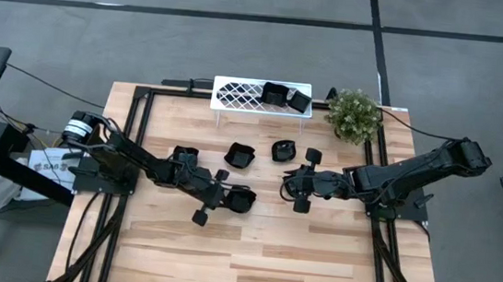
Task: Pick & Place Mini shaped plates
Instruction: Stack the black distorted square plate on top of the black distorted square plate on the shelf
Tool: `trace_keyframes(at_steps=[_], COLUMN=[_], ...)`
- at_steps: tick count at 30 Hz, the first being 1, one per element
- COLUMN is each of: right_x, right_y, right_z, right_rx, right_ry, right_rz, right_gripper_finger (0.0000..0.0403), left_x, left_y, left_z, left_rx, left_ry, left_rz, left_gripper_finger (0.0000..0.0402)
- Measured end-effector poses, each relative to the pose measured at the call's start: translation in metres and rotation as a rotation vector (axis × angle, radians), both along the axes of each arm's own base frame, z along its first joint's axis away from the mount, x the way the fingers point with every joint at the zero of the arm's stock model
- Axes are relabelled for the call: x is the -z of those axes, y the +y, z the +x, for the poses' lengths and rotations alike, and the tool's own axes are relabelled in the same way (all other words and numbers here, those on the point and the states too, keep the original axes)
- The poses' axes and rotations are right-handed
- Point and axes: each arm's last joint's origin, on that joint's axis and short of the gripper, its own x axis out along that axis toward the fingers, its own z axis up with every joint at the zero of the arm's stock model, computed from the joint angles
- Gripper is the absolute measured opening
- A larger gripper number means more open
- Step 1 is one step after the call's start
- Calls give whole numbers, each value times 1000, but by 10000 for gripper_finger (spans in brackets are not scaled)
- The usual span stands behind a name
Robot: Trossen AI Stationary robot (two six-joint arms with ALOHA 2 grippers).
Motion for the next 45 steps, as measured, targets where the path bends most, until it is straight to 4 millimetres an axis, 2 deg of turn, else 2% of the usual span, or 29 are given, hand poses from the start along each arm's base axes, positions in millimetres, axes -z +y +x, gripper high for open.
trace_keyframes(at_steps=[6, 14, 21, 27, 32, 36, 39, 45], right_x=[0, 0, 0, 0, 0, 0, 0, 0], right_y=[0, 0, 0, 0, -1, -1, -1, -2], right_z=[0, 0, 0, 0, 0, 0, 0, 0], right_rx=[0, 0, -1, 0, -13, -41, -43, -44], right_ry=[1, 2, 2, 0, 10, 29, 31, 38], right_rz=[0, -1, -2, -3, -32, -83, -92, -105], right_gripper_finger=[71, 71, 71, 71, 71, 71, 71, 71], left_x=[-2, -15, -40, -69, -90, -104, -120, -154], left_y=[-1, -5, -6, 5, 22, 44, 66, 115], left_z=[1, 1, 0, -2, -3, 0, 10, 35], left_rx=[16, 24, -86, -227, -310, -358, -415, -373], left_ry=[-22, -77, -183, -301, -413, -479, -518, -605], left_rz=[12, 13, 67, 101, 196, 272, 276, 334], left_gripper_finger=[7, 7, 8, 9, 6, 7, 7, 8])
